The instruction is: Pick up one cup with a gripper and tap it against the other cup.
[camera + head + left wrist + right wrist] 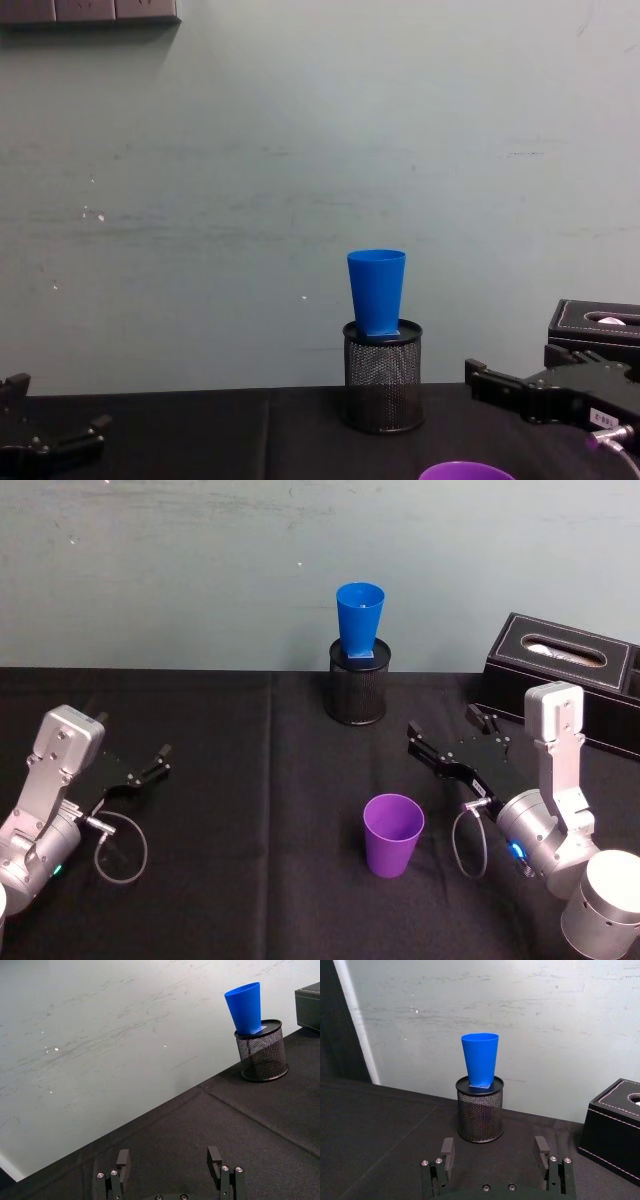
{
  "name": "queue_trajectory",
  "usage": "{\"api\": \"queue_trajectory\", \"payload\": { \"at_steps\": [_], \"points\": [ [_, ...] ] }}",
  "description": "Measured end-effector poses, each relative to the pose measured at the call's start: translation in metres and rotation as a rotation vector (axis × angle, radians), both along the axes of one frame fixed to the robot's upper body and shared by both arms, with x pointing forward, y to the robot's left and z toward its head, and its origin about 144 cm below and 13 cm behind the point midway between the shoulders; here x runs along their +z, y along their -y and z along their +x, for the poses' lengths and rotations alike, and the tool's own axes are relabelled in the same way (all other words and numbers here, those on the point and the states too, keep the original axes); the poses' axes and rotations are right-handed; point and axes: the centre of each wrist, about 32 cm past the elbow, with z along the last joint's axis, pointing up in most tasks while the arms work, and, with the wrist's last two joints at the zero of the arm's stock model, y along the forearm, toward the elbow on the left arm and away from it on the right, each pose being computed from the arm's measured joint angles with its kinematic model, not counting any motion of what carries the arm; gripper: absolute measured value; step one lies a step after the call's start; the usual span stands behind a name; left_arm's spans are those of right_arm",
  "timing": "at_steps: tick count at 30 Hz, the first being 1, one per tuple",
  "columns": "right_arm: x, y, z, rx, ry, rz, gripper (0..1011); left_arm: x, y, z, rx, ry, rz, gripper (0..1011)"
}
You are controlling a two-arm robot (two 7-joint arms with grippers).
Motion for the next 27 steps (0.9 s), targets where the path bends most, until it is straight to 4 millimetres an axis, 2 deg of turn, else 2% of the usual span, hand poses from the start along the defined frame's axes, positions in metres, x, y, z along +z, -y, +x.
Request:
{"api": "queue_trajectory", "payload": {
  "at_steps": [27],
  "points": [
    [0.0000, 0.0000, 0.0000, 0.000, 0.000, 0.000, 1000, 0.0000, 0.0000, 0.0000, 0.000, 0.000, 0.000, 1011]
  ]
}}
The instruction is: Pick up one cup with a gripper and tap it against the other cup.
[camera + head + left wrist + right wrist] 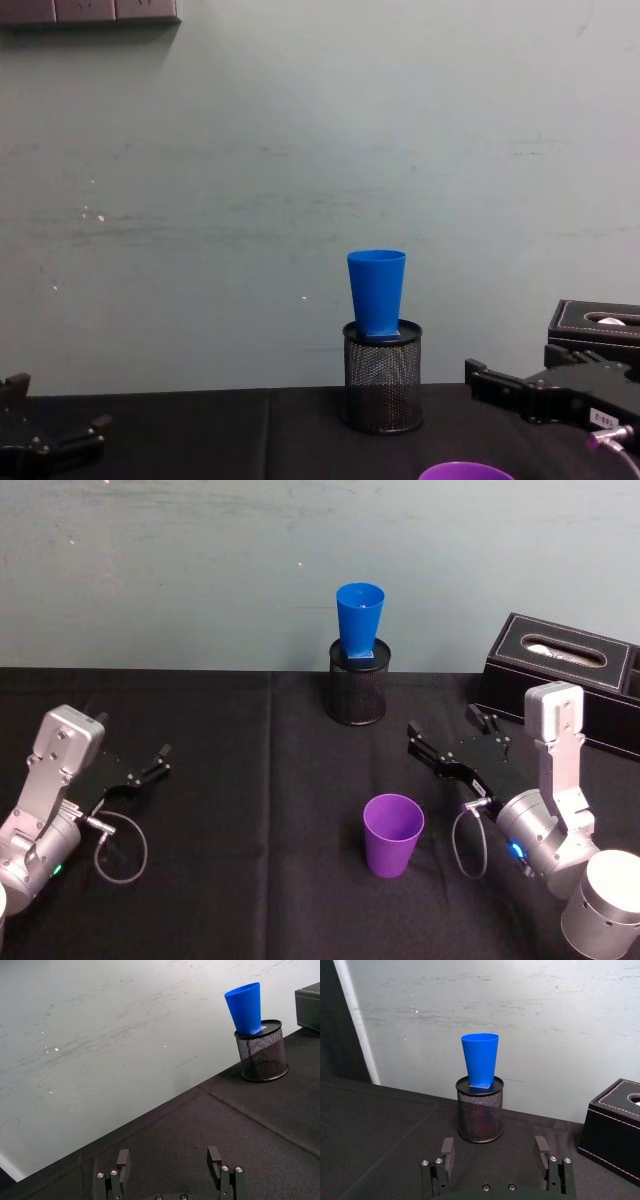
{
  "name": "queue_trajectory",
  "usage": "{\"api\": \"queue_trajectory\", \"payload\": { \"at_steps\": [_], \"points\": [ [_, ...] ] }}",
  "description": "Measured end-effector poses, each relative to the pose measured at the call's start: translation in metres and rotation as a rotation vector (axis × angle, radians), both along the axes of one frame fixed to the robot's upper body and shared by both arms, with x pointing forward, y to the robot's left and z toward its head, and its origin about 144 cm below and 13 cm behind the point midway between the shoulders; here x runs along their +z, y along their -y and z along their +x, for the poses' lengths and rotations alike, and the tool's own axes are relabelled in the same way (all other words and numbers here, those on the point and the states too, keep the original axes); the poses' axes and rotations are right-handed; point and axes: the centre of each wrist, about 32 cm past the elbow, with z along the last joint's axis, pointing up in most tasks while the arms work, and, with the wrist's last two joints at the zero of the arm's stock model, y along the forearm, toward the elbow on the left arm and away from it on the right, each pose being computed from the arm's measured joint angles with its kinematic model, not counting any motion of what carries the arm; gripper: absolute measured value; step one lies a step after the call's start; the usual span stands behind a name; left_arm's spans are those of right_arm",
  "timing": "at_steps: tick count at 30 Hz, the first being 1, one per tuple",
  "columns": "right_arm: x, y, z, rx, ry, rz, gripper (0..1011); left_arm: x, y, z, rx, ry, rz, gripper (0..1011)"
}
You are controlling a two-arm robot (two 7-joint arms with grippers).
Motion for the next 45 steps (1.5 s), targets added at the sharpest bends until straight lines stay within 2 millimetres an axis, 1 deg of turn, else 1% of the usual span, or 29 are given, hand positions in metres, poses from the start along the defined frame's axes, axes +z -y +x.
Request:
{"api": "queue_trajectory", "payload": {
  "at_steps": [45],
  "points": [
    [0.0000, 0.0000, 0.0000, 0.000, 0.000, 0.000, 1000, 0.0000, 0.0000, 0.0000, 0.000, 0.000, 0.000, 1011]
  ]
}}
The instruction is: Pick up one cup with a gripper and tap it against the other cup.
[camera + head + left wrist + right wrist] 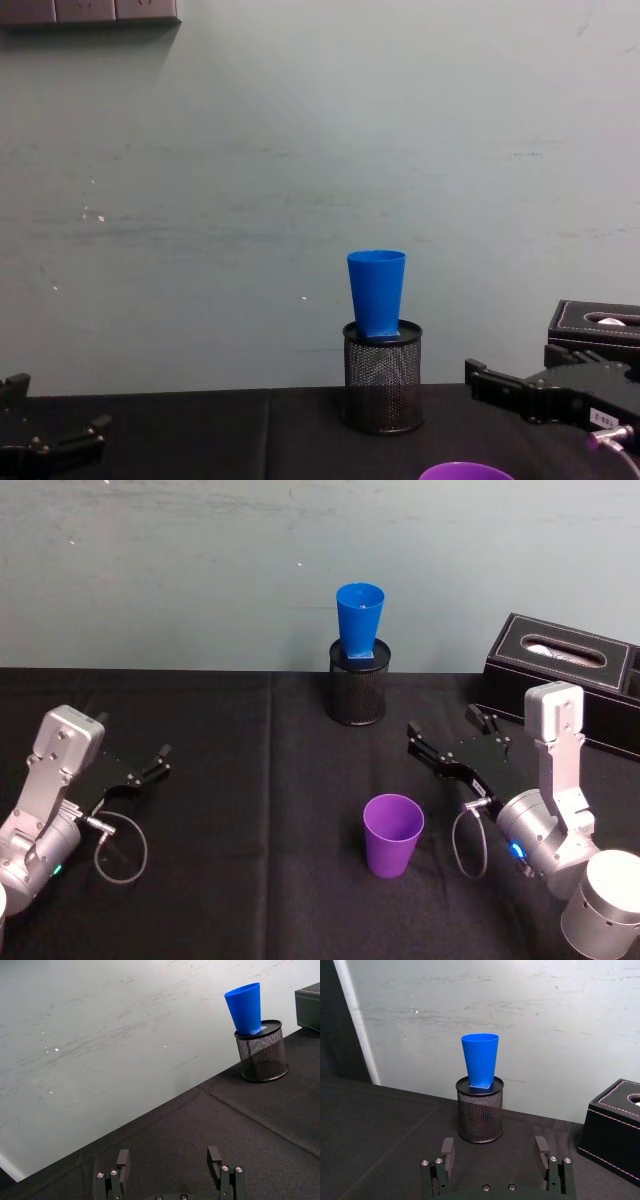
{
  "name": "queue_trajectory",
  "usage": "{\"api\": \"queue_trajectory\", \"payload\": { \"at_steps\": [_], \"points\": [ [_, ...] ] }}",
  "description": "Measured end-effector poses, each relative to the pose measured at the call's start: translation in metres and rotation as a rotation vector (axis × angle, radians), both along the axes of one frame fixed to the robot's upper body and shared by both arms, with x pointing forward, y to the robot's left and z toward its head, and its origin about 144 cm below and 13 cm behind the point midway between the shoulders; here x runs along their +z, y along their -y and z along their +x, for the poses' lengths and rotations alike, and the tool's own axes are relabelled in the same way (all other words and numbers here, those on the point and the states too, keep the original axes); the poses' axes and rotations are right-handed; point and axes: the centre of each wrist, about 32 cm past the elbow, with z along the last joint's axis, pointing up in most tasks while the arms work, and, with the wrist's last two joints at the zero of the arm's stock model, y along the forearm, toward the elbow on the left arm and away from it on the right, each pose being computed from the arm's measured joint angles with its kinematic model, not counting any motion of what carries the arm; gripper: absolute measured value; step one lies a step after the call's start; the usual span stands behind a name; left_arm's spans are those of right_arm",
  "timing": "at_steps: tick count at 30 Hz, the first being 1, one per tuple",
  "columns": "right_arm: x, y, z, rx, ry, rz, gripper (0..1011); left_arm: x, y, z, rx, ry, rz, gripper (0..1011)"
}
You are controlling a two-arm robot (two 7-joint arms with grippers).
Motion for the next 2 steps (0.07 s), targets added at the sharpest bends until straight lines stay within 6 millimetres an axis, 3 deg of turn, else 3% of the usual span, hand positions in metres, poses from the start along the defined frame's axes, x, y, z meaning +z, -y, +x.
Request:
{"api": "queue_trajectory", "payload": {
  "at_steps": [2],
  "points": [
    [0.0000, 0.0000, 0.0000, 0.000, 0.000, 0.000, 1000, 0.0000, 0.0000, 0.0000, 0.000, 0.000, 0.000, 1012]
  ]
}}
